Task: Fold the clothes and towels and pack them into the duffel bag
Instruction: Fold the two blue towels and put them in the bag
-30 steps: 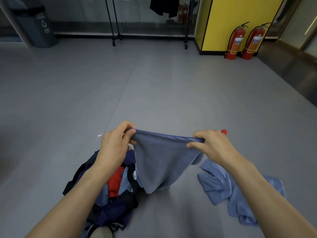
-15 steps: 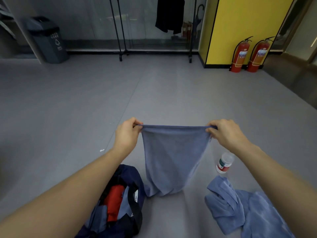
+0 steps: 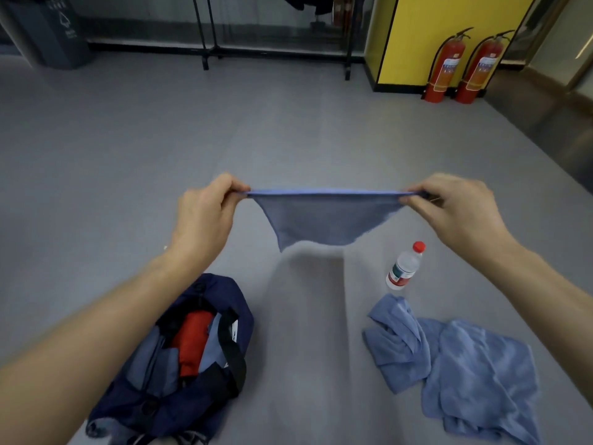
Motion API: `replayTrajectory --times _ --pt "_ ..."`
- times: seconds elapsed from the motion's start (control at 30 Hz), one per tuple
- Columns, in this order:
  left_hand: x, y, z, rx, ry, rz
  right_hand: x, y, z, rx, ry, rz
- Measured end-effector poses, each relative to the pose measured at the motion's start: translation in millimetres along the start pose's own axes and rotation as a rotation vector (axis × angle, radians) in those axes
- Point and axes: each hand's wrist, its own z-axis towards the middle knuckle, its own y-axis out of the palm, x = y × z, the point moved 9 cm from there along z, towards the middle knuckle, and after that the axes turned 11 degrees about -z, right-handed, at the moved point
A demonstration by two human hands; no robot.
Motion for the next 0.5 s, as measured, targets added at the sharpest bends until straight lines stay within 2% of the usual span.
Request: replayTrajectory --times 0.1,0.23,0.4,0.5 --pt "-21 26 -62 -0.141 -0.011 0.056 4 52 -64 -0.149 0.02 0.008" --pt "-86 80 -165 -0.412 -0.164 0.154 7 148 -161 -0.33 0.0 0.048" --pt "-167 150 -302 -0.718 -0.342 0.18 10 279 -291 -0.648 -0.005 0.071" --pt "-201 176 -378 -0.904 -0.461 0.256 6 333 -362 -0.756 -0.02 0.068"
